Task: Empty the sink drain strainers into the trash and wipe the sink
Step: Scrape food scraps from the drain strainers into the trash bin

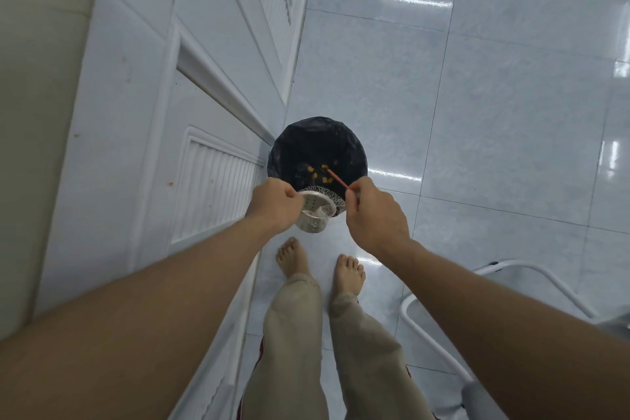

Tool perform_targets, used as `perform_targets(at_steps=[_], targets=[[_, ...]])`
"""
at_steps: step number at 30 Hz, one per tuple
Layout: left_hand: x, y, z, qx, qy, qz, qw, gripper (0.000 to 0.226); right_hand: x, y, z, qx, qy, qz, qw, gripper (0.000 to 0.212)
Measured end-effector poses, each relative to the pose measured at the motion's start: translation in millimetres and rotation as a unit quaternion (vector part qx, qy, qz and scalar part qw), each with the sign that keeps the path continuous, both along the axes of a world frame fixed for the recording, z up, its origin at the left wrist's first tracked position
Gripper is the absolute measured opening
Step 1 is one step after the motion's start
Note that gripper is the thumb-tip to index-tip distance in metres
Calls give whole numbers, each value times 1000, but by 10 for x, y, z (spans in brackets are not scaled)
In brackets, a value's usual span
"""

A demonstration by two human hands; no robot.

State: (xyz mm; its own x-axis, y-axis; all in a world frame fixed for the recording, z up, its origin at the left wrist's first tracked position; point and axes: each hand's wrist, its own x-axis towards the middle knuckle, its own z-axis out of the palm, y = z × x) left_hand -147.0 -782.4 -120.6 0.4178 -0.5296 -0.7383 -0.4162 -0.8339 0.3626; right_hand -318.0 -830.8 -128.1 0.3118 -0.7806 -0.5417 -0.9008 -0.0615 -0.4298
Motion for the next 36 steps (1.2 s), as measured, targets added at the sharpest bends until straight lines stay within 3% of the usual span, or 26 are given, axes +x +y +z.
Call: perform_targets(at_steps=[7,13,18,26,30,36], targets=[[75,-86,373,-49,-15,16,999,9,26,-118,317,111,-88,-31,989,10],[149,-239,1047,-110,6,46,993,3,163,-378,928,65,-132,-101,984,29],[190,-270,1697,-153,16,62,986,6,297,-511,1519,-21,-180,-63,981,14],[503,119,2885,-247,1,174,953,5,741,-438,2668,-65,-271,-6,960,8],[799,546,3318,-280,-25,238,930,14,1143,-175,3158,-42,-315,40,947,9],[1347,1499,3610,-293,-98,310,899,8,1888,474,3562,-1,-321,174,931,11]])
